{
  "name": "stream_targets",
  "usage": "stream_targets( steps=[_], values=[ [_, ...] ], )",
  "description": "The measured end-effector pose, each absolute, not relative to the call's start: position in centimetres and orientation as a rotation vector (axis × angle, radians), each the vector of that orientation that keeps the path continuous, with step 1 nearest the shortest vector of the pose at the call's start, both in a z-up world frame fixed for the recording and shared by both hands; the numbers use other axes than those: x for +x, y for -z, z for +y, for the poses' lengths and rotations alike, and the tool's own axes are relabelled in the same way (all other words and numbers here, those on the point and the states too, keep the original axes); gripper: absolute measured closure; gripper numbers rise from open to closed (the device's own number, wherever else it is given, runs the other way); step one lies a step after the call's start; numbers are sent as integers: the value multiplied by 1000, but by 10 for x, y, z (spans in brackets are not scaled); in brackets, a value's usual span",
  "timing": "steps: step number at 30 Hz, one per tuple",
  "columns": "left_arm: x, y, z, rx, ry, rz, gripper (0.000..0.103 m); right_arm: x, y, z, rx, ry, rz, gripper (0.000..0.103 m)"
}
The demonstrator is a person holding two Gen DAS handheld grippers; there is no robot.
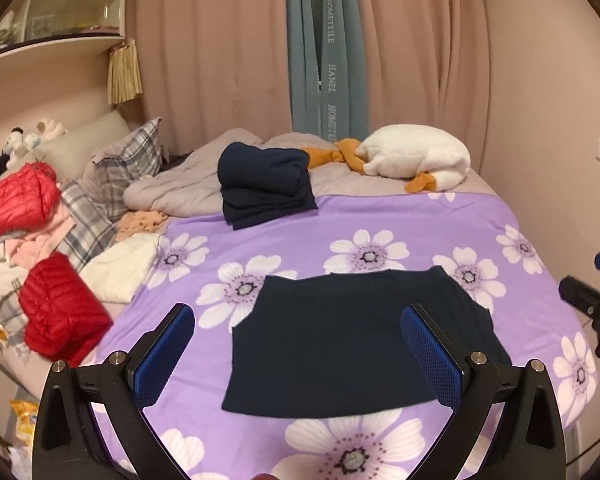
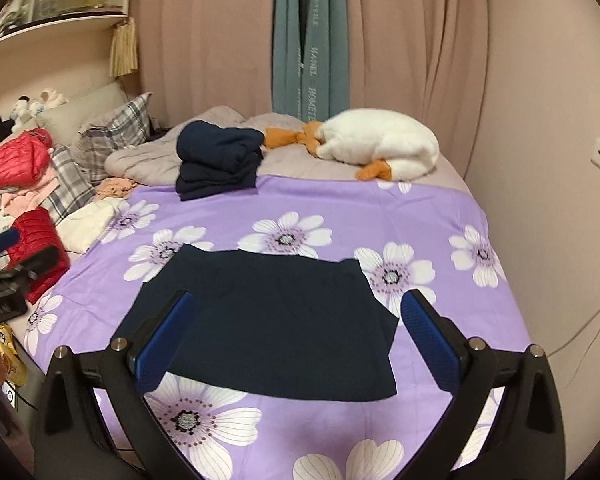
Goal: Fold large clothes
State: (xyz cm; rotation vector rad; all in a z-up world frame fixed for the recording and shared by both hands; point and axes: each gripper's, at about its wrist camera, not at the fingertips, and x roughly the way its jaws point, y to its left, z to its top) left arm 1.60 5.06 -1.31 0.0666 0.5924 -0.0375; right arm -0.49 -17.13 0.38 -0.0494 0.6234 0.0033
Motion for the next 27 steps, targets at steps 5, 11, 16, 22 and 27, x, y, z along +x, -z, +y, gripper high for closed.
stream_targets(
  steps=[5,11,16,22,27],
  values=[
    [10,7,44,84,38,589,1,-17,-23,-159,-73,-20,577,0],
    [5,2,40,94,40,585,1,-22,-36,-155,-64,-27,550,0],
    [6,9,37,103,49,606,1,-20,-29,-153,-54,-34,577,0],
    [10,20,36,103,31,649,1,-13,-9,-150,-48,-33,646,0],
    [12,27,32,122,8,678,1,-11,3,-153,-32,-29,684,0]
  ],
)
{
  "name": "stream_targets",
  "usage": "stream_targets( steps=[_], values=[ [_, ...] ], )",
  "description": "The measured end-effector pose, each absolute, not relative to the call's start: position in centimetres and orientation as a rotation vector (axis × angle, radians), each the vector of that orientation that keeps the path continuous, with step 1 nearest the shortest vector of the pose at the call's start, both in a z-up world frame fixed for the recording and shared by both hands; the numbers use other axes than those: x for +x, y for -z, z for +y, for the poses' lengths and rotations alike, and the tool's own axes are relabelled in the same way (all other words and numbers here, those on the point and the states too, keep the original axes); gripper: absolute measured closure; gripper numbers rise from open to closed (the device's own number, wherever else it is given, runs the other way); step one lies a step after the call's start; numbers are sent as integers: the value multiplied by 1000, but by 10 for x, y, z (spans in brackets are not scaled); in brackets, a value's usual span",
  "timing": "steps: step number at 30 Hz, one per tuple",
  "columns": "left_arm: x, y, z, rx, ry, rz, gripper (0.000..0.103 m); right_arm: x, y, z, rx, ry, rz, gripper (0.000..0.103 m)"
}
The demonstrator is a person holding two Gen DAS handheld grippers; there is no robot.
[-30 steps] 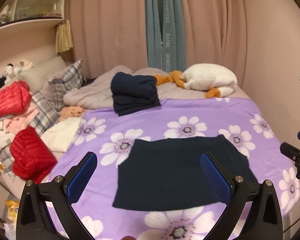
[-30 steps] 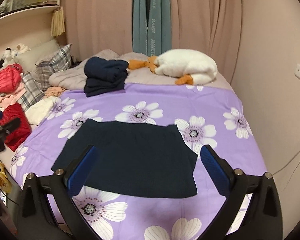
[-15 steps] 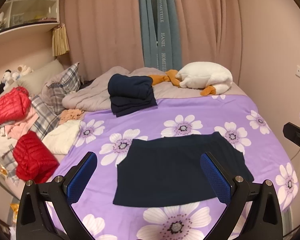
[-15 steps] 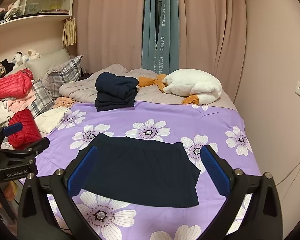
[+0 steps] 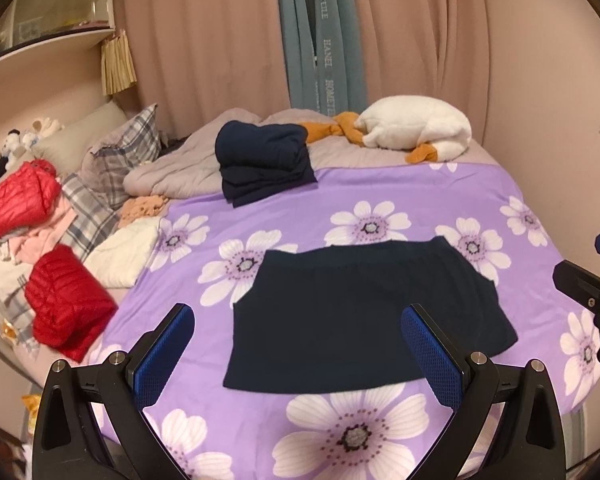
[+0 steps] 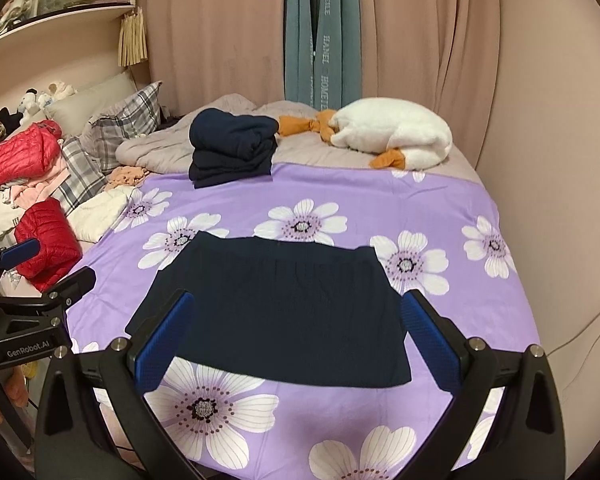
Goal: Fold large clothes
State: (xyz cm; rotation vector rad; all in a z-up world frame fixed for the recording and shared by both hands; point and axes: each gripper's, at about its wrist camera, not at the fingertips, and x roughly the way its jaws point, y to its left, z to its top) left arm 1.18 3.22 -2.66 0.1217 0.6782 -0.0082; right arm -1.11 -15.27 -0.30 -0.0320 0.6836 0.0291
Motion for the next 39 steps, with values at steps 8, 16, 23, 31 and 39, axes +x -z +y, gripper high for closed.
stream_targets(
  steps=[8,16,23,31,39],
  values=[
    [15,35,28,140,0,720,1,-2,31,-158,6,-22,779,0],
    [16,38,27,146,3,735,1,1,37,-157,6,-28,798,0],
    [16,39,26,147,4,737,1,4,38,-157,4,-33,804,0],
    [16,44,29,147,14,742,1,4,40,-156,5,-35,806,0],
    [17,45,31,147,18,743,1,5,40,-154,3,-38,803,0]
  ],
)
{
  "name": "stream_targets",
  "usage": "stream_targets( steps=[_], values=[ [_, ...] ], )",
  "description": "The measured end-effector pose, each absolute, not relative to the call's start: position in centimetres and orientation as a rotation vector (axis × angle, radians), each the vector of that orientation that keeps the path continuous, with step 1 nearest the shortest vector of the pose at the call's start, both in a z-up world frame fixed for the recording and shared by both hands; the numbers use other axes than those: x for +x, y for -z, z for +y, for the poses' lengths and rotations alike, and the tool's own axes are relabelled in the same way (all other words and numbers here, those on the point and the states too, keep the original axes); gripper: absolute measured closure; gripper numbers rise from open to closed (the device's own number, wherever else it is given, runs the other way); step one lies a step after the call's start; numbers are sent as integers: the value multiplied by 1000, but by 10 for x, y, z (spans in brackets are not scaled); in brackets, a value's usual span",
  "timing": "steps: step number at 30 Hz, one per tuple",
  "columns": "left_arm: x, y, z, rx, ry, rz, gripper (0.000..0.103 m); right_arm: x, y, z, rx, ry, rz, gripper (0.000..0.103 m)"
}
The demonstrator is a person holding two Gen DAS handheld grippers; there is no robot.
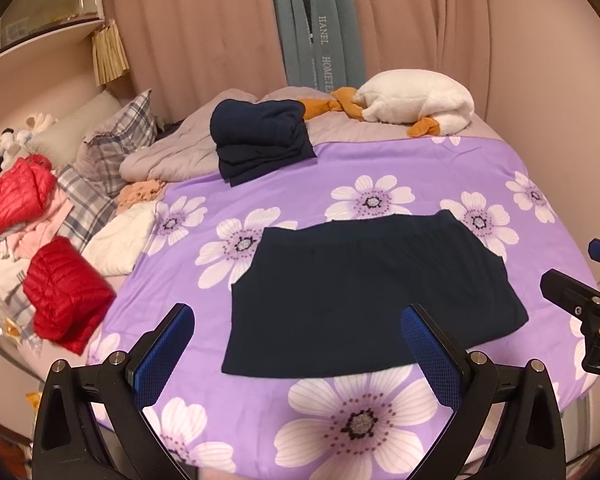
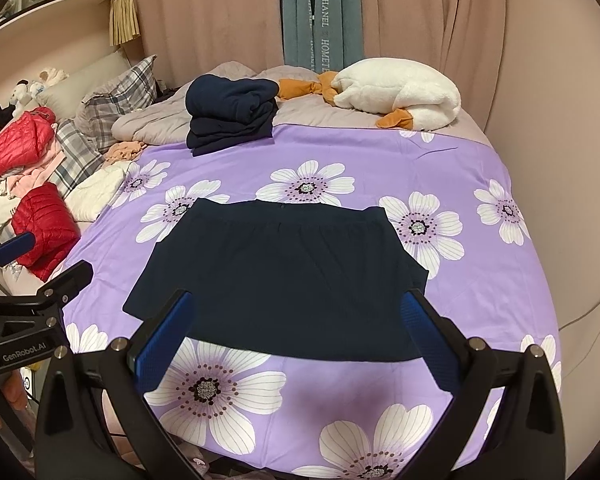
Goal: Fold large clothes
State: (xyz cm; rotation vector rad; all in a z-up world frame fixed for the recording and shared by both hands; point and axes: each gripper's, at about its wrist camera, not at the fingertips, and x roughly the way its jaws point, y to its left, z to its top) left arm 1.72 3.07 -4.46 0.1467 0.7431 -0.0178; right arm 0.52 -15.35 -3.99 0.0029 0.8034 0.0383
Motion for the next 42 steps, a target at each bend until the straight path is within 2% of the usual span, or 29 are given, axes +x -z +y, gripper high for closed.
stream_targets(
  steps=[42],
  values=[
    [21,51,27,139,46,758,1,9,40,-149,0,-44,803,0]
  ],
)
